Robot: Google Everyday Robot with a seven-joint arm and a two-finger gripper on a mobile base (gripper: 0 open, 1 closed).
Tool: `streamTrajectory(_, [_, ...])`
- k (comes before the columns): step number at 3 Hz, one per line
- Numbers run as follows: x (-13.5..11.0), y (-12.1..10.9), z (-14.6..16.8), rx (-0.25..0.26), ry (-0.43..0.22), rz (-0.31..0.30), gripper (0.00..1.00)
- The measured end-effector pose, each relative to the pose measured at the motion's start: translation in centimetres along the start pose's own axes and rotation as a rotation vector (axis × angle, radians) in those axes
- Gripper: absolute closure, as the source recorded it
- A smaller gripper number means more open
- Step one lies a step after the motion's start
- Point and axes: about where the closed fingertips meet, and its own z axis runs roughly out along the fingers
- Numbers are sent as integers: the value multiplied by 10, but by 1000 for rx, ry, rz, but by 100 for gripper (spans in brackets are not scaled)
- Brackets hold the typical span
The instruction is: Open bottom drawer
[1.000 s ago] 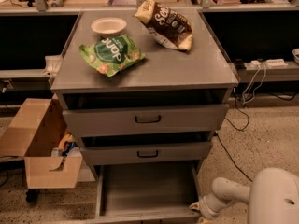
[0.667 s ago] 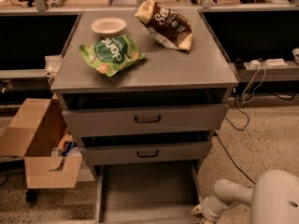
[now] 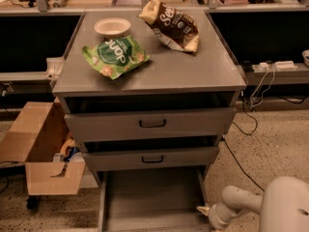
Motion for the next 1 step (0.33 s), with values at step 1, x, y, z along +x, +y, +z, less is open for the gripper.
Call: streamTrajectory(1, [0, 0, 0, 0, 0, 0, 0])
